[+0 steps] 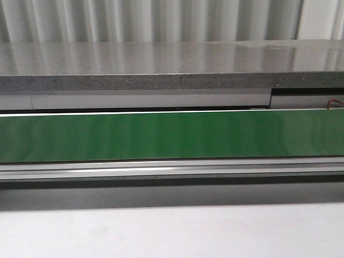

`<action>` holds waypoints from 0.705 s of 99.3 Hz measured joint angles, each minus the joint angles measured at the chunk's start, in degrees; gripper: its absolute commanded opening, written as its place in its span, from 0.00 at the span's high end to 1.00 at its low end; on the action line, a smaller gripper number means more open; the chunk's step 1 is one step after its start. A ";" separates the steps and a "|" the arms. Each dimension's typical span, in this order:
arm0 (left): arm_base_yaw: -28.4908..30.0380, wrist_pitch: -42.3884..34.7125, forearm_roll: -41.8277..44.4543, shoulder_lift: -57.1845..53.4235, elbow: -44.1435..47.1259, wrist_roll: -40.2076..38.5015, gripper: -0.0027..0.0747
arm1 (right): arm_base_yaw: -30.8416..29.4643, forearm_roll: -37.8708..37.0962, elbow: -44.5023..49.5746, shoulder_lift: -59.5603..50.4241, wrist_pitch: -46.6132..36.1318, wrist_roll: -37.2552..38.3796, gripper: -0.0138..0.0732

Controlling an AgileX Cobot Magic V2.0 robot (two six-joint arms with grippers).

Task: Move button from right to left
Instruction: 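Move the right gripper over the yellow-capped button in the green tray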

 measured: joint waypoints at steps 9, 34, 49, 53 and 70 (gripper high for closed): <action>0.00 0.00 0.00 0.00 0.00 0.00 0.99 | 0.00 0.00 0.00 0.00 0.00 0.00 0.92; 0.00 0.00 0.00 0.00 0.00 0.00 0.99 | 0.00 0.00 0.00 0.00 0.00 0.00 0.92; 0.00 0.00 0.00 0.00 0.00 0.00 0.99 | 0.00 0.00 0.00 0.00 0.00 0.00 0.92; 0.00 0.00 0.00 0.00 0.00 0.00 0.99 | 0.00 0.00 0.00 0.00 0.00 0.00 0.92; 0.00 0.00 0.00 0.00 0.00 0.00 0.99 | 0.00 0.00 0.00 0.00 -0.90 0.00 0.92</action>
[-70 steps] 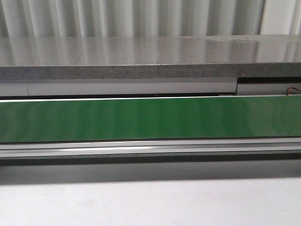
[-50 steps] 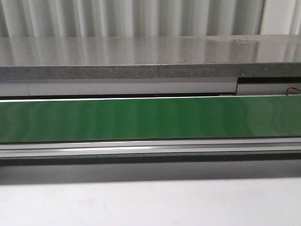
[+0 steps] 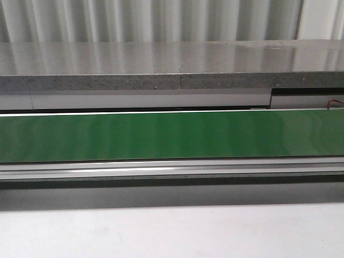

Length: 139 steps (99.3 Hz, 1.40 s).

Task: Move button from right to left
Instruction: 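Move the right gripper over the yellow-capped button in the green tray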

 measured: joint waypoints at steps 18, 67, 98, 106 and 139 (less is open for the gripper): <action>0.00 0.00 0.00 0.00 0.00 0.00 0.99 | 0.00 -1.10 -0.61 0.00 -2.60 0.00 0.92; 0.00 0.00 0.00 0.00 0.00 0.00 0.99 | 0.00 -5.24 -33.78 14.07 43.03 0.00 0.92; 0.00 0.00 0.00 0.00 0.00 0.00 0.99 | 0.00 -5.71 -44.11 30.44 57.07 0.00 0.91; 0.00 0.00 0.00 0.00 0.00 0.00 0.99 | 0.00 -5.71 -44.20 32.10 57.57 0.00 0.86; 0.00 0.00 0.00 0.00 0.00 0.00 0.99 | 0.00 -5.71 -44.20 32.90 59.02 0.00 0.09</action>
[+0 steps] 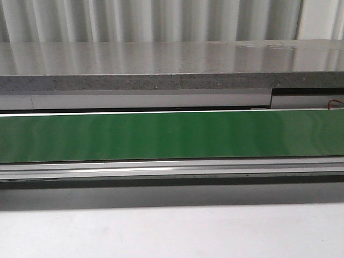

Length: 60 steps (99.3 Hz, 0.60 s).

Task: Move button from right to left
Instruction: 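Move the right gripper over the yellow-capped button in the green tray, then lower the right gripper and close it on the button's black body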

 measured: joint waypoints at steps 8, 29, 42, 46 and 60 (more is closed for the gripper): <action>0.00 0.00 0.00 0.00 0.00 0.00 0.99 | 0.00 0.50 0.00 0.23 0.00 0.00 0.08; 0.00 0.00 0.00 0.00 0.00 0.00 0.99 | 0.00 0.85 -0.64 5.82 -0.26 0.00 0.08; 0.00 0.00 0.00 0.00 0.00 0.00 0.99 | -0.10 -0.91 -3.17 11.53 -1.61 0.00 0.08; 0.00 0.00 0.00 0.00 0.00 0.00 0.99 | -0.52 -1.31 -4.11 13.35 -2.20 0.00 0.08; 0.00 0.00 0.00 0.00 0.00 0.00 0.99 | -4.06 -2.22 -7.85 19.36 -5.93 0.00 0.08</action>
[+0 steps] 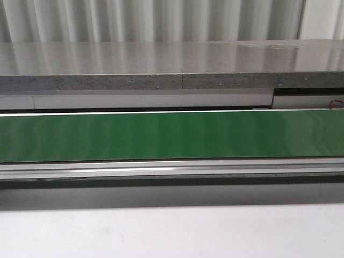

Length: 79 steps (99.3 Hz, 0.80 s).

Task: Move button from right to left
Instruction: 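Lower the right gripper and close it on the button's black body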

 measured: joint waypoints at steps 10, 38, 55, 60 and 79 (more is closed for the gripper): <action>0.00 0.00 0.00 0.00 0.00 0.00 0.99 | -3.61 -0.07 -2.57 4.69 -2.76 -0.96 0.08; 0.00 0.00 0.00 0.00 0.00 0.00 0.99 | -14.41 1.71 -8.90 21.03 -9.47 -4.96 0.08; 0.00 0.00 0.00 0.00 0.00 0.00 0.99 | -20.96 4.32 -11.23 29.19 -15.61 -9.15 0.08; 0.00 0.00 0.00 0.00 0.00 0.00 0.99 | -22.74 5.87 -11.48 31.22 -17.31 -10.79 0.08; 0.00 0.00 0.00 0.00 0.00 0.00 0.99 | -25.89 15.56 -11.58 38.24 -20.07 -19.89 0.08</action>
